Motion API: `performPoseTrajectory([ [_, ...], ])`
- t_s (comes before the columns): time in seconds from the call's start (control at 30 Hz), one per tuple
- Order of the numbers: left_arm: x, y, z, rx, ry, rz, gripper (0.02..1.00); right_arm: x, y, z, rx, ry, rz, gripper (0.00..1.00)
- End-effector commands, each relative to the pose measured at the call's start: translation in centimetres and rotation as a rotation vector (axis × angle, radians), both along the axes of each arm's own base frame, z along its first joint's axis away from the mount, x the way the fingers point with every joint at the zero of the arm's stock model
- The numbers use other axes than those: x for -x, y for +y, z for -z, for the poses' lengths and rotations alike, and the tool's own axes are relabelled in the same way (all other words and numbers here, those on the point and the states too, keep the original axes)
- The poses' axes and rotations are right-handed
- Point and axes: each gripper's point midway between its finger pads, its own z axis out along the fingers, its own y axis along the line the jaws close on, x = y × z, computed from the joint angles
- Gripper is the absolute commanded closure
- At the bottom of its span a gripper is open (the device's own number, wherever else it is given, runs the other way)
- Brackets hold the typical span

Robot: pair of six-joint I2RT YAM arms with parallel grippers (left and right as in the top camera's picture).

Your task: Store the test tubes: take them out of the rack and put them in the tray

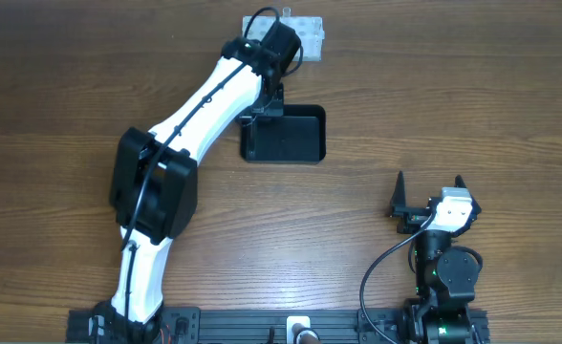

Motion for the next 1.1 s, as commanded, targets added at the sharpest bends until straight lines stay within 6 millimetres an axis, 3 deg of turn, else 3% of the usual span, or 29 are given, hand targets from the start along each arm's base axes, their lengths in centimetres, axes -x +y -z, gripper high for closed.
performPoseTrajectory([
  [0.03, 0.2, 0.3, 1.8, -0.003, 0.041, -0.024, 0.875, 0.0, -0.1, 0.2, 0.007, 0.002, 0.002, 0.007],
  [0.2, 0.2, 0.5, 1.8, 0.003, 0.045, -0.03, 0.822, 0.0, -0.1, 0.2, 0.007, 0.002, 0.002, 0.007],
  [0.33, -0.1, 0.6, 1.7, 0.013, 0.041, -0.038, 0.711, 0.0, -0.1, 0.2, 0.007, 0.002, 0.002, 0.007],
  [0.4, -0.8, 0.6, 0.9, 0.032, 0.006, -0.044, 0.601, 0.0, -0.1, 0.2, 0.007, 0.002, 0.002, 0.007],
  [0.53, -3.1, 0.4, -3.6, 0.075, -0.115, -0.049, 0.516, 0.0, -0.1, 0.2, 0.007, 0.002, 0.002, 0.007],
  [0.63, -5.6, -0.1, -8.7, 0.084, -0.27, -0.054, 0.439, 0.0, -0.1, 0.2, 0.007, 0.002, 0.002, 0.007],
  [0.73, -7.9, -1.3, -13.2, 0.094, -0.423, -0.017, 0.413, 0.0, -0.1, 0.2, 0.007, 0.002, 0.002, 0.009],
  [0.8, -9.1, -2.2, -15.0, 0.103, -0.498, 0.028, 0.406, 0.0, -0.1, 0.2, 0.007, 0.002, 0.002, 0.009],
  [0.93, -11.1, -2.6, -16.2, 0.116, -0.585, 0.028, 0.404, 0.0, -0.1, 0.2, 0.007, 0.002, 0.002, 0.009],
  [1.1, -13.8, -3.7, -15.0, 0.111, -0.65, 0.083, 0.395, 0.0, -0.1, 0.2, 0.007, 0.002, 0.002, 0.009],
])
